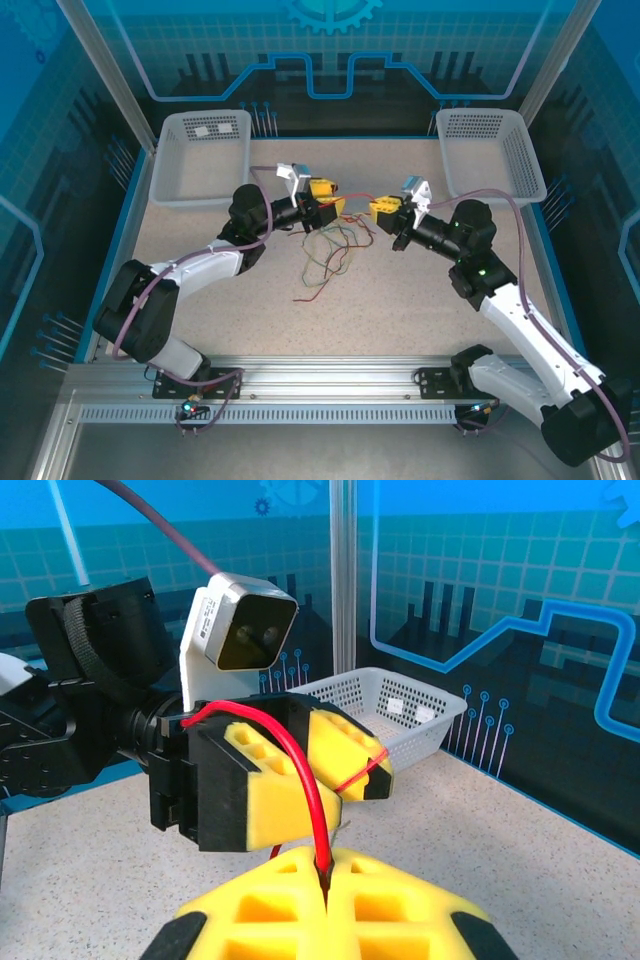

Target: Untangle the cables

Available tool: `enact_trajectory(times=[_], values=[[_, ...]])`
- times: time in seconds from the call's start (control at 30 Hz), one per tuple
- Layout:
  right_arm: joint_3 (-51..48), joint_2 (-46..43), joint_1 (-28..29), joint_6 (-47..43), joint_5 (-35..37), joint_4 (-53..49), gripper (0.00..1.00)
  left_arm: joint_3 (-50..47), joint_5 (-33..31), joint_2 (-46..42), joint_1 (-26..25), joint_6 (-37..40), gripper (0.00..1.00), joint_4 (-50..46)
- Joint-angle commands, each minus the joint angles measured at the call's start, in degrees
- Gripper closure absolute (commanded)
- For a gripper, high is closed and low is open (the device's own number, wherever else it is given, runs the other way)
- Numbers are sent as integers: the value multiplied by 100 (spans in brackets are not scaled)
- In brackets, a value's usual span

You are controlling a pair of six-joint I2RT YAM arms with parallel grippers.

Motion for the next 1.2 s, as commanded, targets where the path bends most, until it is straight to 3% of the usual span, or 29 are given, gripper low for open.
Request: enact_trajectory(times=[0.0,0.1,0.33,0.43,0.47,0.5,0.6,0.7,0.87,1.0,1.17], values=[[-41,-138,103,-54,101,294,100,198,85,-137,-26,26,68,4],[-77,-149,117,-51,234,451,100,199,144,-143,-25,-94,95,108],[236,219,129,14,743,90,100,300,174,-171,-22,-371,100,-12],[461,426,129,187,1000,83,97,354,-141,-270,-21,-583,100,-129],[581,523,129,228,1127,-10,63,362,-267,-301,-31,-681,100,-116],[823,626,121,244,1241,-172,46,368,-420,-342,-42,-792,100,-97],[1212,799,108,381,1639,-471,29,446,-1137,-584,-112,-932,100,-473],[1238,631,47,542,1961,-446,4,654,-2073,-832,-158,-1072,100,-1362],[686,-135,-339,1154,2345,-25,0,904,-3160,-1011,-154,-1703,100,-2347],[474,-613,-697,1187,2603,-401,0,1142,-3154,-942,-158,-1853,100,-2791],[926,-613,-2005,1968,1191,-1019,0,1095,-3005,-967,-158,-1672,100,-2741]])
